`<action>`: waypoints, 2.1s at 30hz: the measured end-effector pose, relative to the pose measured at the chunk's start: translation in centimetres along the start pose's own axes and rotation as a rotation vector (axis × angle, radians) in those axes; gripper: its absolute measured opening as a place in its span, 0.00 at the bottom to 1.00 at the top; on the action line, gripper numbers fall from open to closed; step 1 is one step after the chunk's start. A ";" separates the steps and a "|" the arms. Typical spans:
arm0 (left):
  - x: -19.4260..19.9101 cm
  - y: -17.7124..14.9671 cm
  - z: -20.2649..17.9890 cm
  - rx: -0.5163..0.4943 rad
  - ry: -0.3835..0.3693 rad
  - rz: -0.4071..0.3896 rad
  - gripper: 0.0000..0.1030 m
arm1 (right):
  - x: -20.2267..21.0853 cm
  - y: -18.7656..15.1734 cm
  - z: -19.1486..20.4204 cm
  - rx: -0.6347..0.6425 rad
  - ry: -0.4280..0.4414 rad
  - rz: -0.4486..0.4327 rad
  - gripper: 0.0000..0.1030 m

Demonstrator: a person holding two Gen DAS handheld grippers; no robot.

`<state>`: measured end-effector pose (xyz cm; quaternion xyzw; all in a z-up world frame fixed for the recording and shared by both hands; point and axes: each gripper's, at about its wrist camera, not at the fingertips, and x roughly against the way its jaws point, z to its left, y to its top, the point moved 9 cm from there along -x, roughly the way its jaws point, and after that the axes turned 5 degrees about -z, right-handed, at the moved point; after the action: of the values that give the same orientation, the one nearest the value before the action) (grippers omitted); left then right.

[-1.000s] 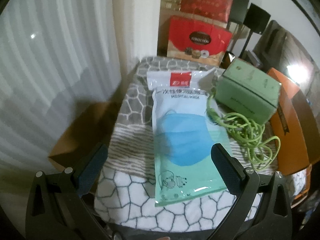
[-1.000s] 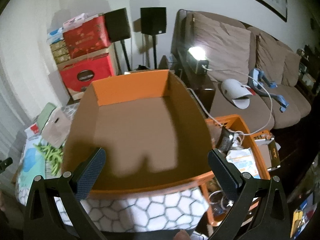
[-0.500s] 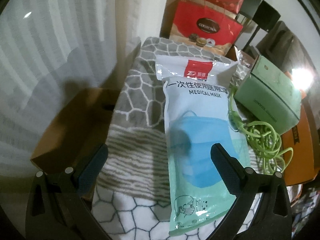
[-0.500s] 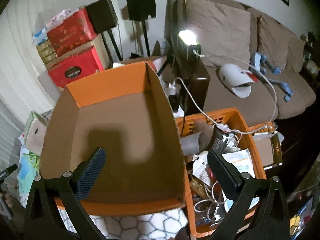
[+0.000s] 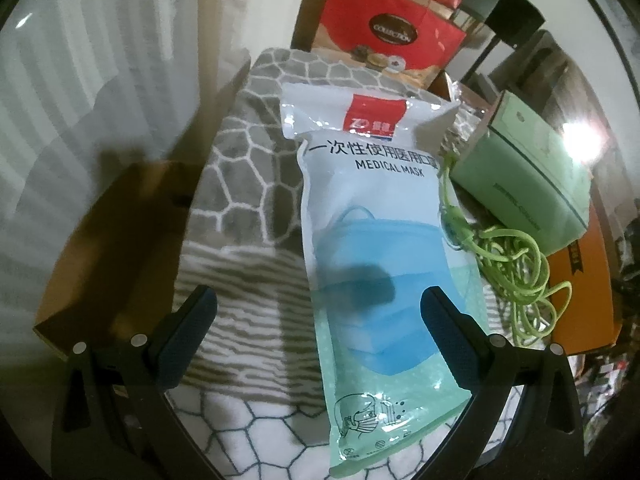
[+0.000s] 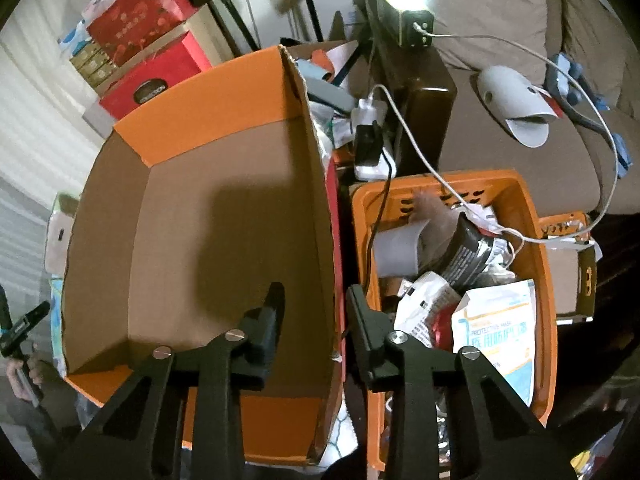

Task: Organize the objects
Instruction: 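Move the left tool to the medical mask bag while the right tool tilts the orange box, then close the left gripper on the medical mask bag and lift it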

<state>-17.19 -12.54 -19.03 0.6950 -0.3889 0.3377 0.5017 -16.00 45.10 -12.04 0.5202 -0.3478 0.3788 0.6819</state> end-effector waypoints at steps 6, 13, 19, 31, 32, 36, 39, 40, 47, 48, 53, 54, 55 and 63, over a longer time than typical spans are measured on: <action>-0.7 -0.2 -0.6 0.000 -0.052 0.044 0.99 | -0.1 0.1 -0.4 0.000 0.029 0.024 0.20; -1.5 -0.4 -1.1 -0.001 -0.100 0.078 0.98 | -0.2 0.1 -0.8 0.006 0.049 0.039 0.11; -1.5 -0.3 -1.6 -0.024 -0.101 0.083 0.92 | -0.2 0.2 -0.9 0.011 0.063 0.045 0.10; -1.7 0.7 -3.0 0.036 -0.263 0.116 0.64 | -0.2 0.1 -0.8 0.012 0.063 0.046 0.10; -1.7 0.8 -3.0 0.045 -0.276 0.118 0.59 | -0.2 0.1 -0.8 0.012 0.062 0.047 0.10; -1.9 0.8 -2.8 0.092 -0.343 0.136 0.45 | -0.2 0.1 -0.9 0.015 0.059 0.047 0.10; -2.5 0.9 -2.2 0.153 -0.377 0.148 0.45 | -0.2 0.1 -0.9 0.016 0.057 0.048 0.10; -2.5 1.1 -2.1 0.179 -0.395 0.146 0.45 | -0.3 0.1 -1.0 0.016 0.056 0.048 0.10; -2.1 1.8 -0.9 0.218 -0.368 0.102 0.18 | -0.2 0.0 -1.0 0.005 0.062 0.050 0.10; -1.9 1.8 -1.0 0.214 -0.364 0.093 0.17 | -0.2 0.0 -1.0 0.006 0.061 0.050 0.10; 0.7 2.6 -1.5 0.193 -0.373 0.026 0.11 | -0.2 0.1 -1.1 0.006 0.059 0.051 0.10; 1.5 3.0 -1.5 0.188 -0.375 0.008 0.10 | -0.2 0.0 -1.1 0.006 0.058 0.052 0.10; 2.4 3.4 -1.6 0.182 -0.373 -0.013 0.09 | -0.2 0.0 -1.1 0.006 0.058 0.051 0.10; 6.9 4.7 -4.4 -0.037 -0.230 -0.074 0.07 | -0.3 0.0 -1.1 0.006 0.053 0.050 0.10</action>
<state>-18.47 -10.58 -9.88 0.7335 -0.4241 0.2298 0.4789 -16.08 46.14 -12.51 0.5031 -0.3413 0.4107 0.6795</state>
